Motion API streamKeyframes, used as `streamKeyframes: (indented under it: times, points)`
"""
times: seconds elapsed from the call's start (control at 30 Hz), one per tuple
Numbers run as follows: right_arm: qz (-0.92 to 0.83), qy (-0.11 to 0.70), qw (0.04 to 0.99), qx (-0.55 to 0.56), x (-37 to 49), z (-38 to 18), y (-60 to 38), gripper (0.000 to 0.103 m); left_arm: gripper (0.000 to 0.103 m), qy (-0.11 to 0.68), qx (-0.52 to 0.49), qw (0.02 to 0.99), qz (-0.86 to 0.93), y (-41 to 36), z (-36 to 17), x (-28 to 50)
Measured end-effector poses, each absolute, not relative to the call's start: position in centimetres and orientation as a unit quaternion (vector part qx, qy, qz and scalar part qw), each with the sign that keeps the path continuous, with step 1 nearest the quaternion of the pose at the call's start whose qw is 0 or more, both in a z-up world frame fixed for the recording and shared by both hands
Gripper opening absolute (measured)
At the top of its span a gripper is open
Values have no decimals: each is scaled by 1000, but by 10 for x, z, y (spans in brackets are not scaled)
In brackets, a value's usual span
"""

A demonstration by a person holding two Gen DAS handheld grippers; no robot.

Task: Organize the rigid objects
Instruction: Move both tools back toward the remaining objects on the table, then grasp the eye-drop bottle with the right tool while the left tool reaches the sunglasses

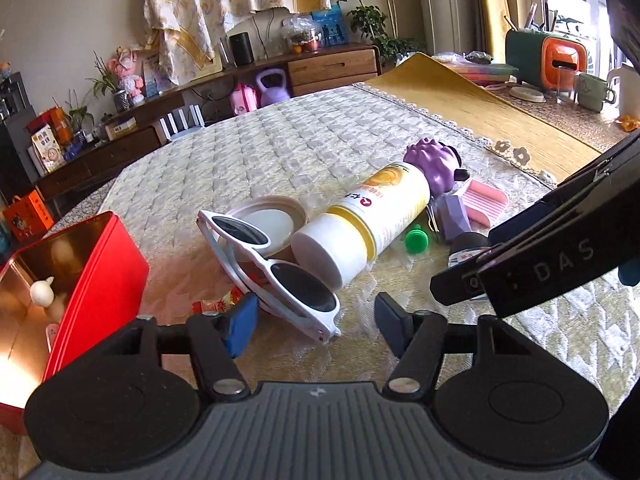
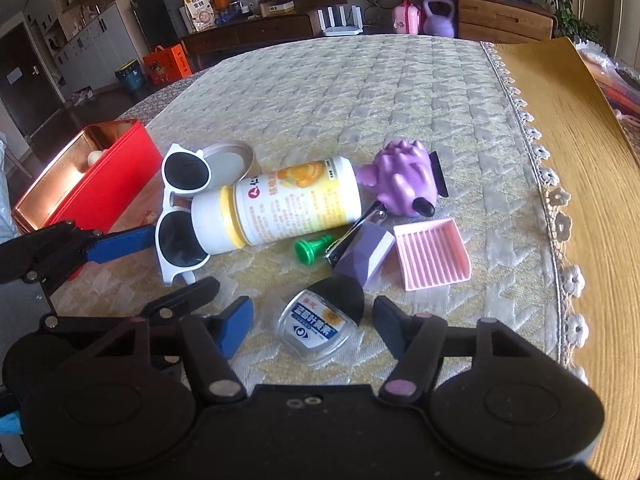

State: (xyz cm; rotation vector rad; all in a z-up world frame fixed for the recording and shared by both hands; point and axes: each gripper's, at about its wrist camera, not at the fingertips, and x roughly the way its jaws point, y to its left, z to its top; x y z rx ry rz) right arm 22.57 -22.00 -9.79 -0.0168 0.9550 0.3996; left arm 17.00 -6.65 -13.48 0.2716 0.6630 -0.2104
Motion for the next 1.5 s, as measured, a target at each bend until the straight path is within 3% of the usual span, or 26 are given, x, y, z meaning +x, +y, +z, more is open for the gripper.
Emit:
streamKeyframes:
  times: [0.33,0.6,1.5]
  points:
    - [175,451,874,-35,222,-98,-216,48,47,318,167,930,-83,-75,-138,176]
    - [171,449,876,-38,216,-96,-214,47,36,320,164,930,-80,-72,-137,175]
    - [211,397,893,-21,165,-34,-185,46,30,315,1,945,-93,1,-61,158]
